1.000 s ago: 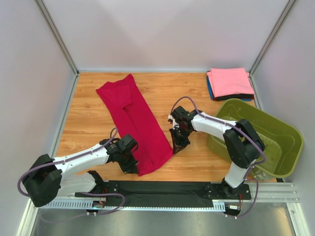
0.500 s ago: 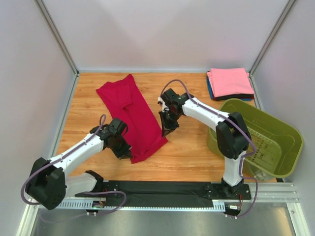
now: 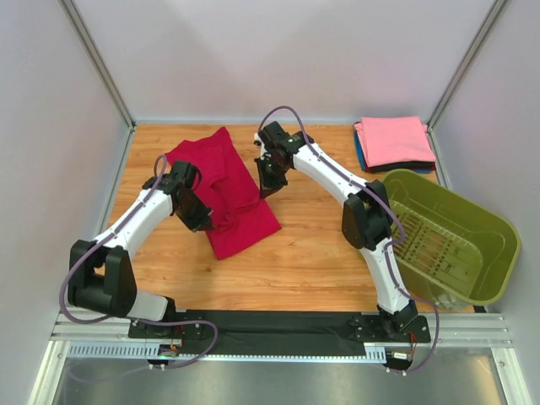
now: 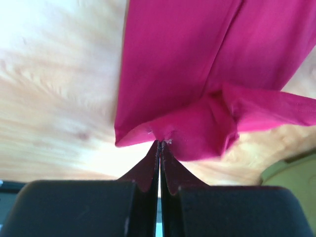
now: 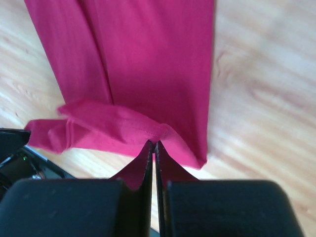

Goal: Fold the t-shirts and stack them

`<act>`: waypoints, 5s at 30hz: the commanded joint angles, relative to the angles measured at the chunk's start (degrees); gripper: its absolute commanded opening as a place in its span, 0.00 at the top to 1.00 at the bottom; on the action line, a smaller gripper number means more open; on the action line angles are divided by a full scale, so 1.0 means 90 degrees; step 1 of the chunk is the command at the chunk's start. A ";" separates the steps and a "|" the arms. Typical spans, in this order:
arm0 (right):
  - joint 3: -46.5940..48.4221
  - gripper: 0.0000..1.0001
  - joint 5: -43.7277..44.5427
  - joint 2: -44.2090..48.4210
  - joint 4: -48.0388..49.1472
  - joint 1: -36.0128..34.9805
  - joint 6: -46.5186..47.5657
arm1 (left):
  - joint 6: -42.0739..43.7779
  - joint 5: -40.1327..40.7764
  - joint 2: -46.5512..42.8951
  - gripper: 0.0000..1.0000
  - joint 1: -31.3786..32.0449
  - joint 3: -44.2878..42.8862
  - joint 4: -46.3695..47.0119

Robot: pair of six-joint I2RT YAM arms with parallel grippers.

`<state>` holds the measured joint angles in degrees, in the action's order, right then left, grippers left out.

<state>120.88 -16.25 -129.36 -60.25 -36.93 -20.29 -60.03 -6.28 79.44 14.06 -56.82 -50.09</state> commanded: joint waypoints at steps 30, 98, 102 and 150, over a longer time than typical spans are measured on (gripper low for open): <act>0.1100 1.00 -0.1104 -0.1378 0.3002 0.0695 -0.0811 | 0.0977 0.0610 0.2579 1.00 -0.1250 -0.2436 0.0067; -0.2433 0.87 -0.2023 -0.0091 0.2065 0.0578 0.0576 | 0.1651 0.1029 0.1975 0.55 -0.0234 -0.0904 -0.0908; -0.3436 1.00 -0.1945 0.0524 0.2485 0.0470 0.0078 | 0.1631 0.1099 0.1341 0.55 -0.0556 -0.0466 -0.0871; -0.2522 0.63 -0.1280 0.0428 0.2045 0.0773 0.1024 | 0.4443 -0.1303 0.2247 0.59 -0.0801 -0.0835 0.1893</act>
<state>97.65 -26.11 -125.32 -41.65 -29.74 -12.86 -21.54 -17.10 99.33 6.46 -63.22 -35.90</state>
